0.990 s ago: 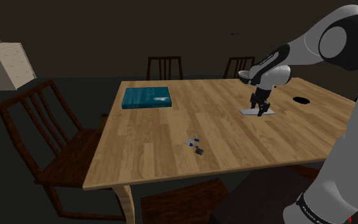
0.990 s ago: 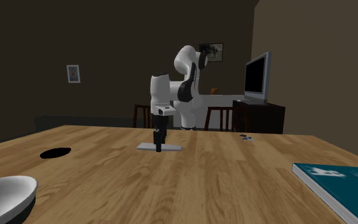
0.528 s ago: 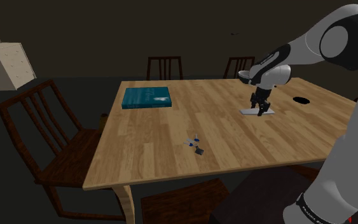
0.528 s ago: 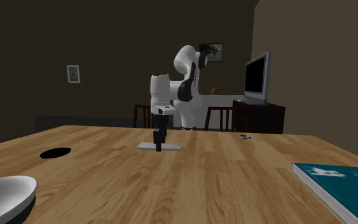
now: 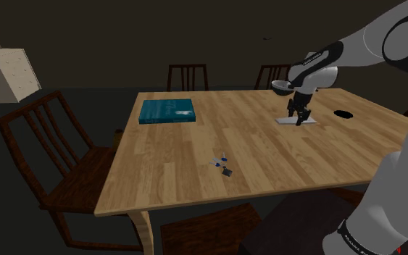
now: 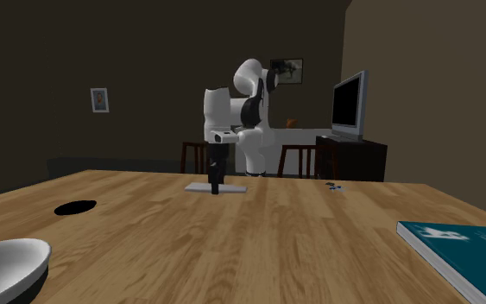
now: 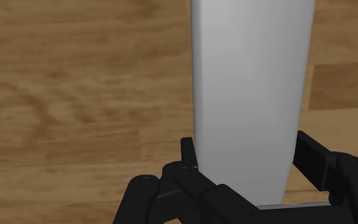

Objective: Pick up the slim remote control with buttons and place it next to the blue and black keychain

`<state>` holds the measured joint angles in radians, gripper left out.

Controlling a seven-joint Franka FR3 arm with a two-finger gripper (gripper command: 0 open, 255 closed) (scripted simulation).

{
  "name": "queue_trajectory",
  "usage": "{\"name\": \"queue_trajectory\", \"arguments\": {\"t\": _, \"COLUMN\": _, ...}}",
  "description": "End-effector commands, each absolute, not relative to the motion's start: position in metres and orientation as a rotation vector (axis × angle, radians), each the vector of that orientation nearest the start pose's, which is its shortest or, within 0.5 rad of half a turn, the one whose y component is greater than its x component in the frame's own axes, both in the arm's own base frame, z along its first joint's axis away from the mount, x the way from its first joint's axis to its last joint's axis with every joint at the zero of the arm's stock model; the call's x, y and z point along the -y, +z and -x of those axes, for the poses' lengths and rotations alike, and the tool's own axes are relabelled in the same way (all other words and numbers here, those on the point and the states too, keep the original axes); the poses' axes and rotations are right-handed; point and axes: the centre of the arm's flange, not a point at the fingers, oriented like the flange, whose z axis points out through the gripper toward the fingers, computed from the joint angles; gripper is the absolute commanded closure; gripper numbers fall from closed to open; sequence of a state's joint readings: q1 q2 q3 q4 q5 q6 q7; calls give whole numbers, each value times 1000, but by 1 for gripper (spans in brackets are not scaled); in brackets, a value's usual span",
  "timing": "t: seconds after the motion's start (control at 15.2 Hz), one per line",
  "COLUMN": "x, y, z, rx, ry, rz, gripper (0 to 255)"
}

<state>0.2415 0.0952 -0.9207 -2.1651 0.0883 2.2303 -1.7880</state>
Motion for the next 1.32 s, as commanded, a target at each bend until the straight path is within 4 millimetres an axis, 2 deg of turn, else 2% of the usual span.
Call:
{"name": "queue_trajectory", "arguments": {"t": 0.0, "x": 337, "y": 380, "z": -428, "rx": 1590, "ry": 4, "rz": 2722, "gripper": 255}}
{"name": "queue_trajectory", "arguments": {"t": 0.4, "x": 337, "y": 412, "z": -428, "rx": 1590, "ry": 4, "rz": 2722, "gripper": 255}}
{"name": "queue_trajectory", "arguments": {"t": 0.46, "x": 337, "y": 412, "z": -428, "rx": 1590, "ry": 4, "rz": 2722, "gripper": 255}}
{"name": "queue_trajectory", "arguments": {"t": 1.25, "x": 179, "y": 413, "z": -436, "rx": 1590, "ry": 4, "rz": 2722, "gripper": 255}}
